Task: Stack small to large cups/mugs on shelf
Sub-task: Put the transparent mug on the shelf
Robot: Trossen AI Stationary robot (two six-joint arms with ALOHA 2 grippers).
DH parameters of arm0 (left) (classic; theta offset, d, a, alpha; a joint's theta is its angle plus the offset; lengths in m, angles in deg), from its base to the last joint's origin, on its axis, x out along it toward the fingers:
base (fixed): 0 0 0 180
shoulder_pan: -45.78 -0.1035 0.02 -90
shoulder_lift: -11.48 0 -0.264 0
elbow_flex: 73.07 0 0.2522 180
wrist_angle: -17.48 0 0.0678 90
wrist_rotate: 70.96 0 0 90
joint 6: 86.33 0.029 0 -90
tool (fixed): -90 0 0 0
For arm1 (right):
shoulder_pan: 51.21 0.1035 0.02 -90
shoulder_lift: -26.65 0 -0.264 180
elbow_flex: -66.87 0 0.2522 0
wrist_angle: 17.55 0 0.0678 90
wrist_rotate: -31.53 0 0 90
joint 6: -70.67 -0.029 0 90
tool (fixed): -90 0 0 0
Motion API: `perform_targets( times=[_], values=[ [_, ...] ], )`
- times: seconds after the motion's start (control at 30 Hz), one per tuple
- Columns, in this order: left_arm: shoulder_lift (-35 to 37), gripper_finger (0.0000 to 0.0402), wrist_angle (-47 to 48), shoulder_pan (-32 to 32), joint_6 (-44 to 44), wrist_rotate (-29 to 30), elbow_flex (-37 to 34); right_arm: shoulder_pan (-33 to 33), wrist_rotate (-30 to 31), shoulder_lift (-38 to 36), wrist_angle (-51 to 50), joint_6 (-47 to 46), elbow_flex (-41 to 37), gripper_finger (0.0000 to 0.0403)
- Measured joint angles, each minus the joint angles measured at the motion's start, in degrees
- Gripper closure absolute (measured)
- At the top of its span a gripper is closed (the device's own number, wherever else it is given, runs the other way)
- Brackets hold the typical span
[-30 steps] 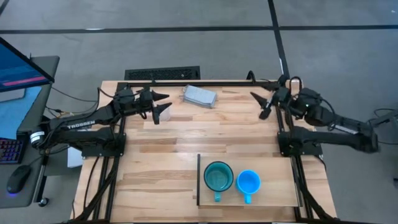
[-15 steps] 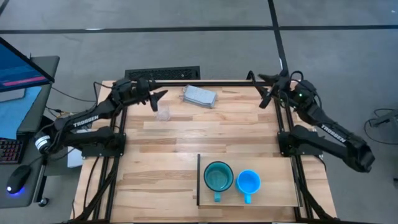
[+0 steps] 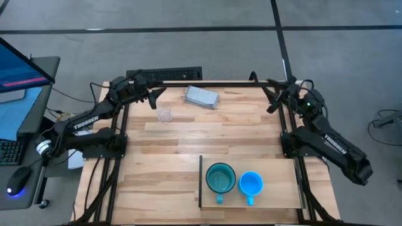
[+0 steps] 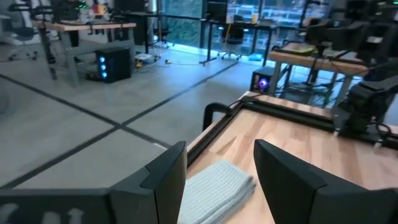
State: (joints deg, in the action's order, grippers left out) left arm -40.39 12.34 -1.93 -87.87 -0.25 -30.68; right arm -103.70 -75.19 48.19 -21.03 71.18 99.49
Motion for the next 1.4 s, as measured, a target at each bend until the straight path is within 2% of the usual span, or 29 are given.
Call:
perform_targets(
  times=[0.23,0.47,0.73,0.97,1.4],
  values=[
    [8.93,0.0223,0.76,-4.59,-2.55,0.15,-5.12,-0.02,0.22,-7.35,-4.81,-2.16,-1.38,0.0164],
    [16.24,0.0223,-1.43,-5.43,-6.69,-0.70,-9.92,-0.02,0.25,-9.22,-5.61,-2.30,-1.36,0.0164],
    [16.56,0.0223,2.21,-5.43,-6.60,0.26,-10.21,-0.02,0.25,-9.17,-7.34,-2.50,-1.36,0.0164],
    [16.52,0.0223,2.77,-5.43,-11.67,0.50,-10.21,-0.02,0.25,-9.20,-7.34,-2.51,-1.36,0.0164],
    [16.52,0.0223,3.26,-5.41,-11.52,0.50,-10.21,-0.02,0.25,-9.17,-7.34,-2.51,-1.36,0.0164]
  ],
)
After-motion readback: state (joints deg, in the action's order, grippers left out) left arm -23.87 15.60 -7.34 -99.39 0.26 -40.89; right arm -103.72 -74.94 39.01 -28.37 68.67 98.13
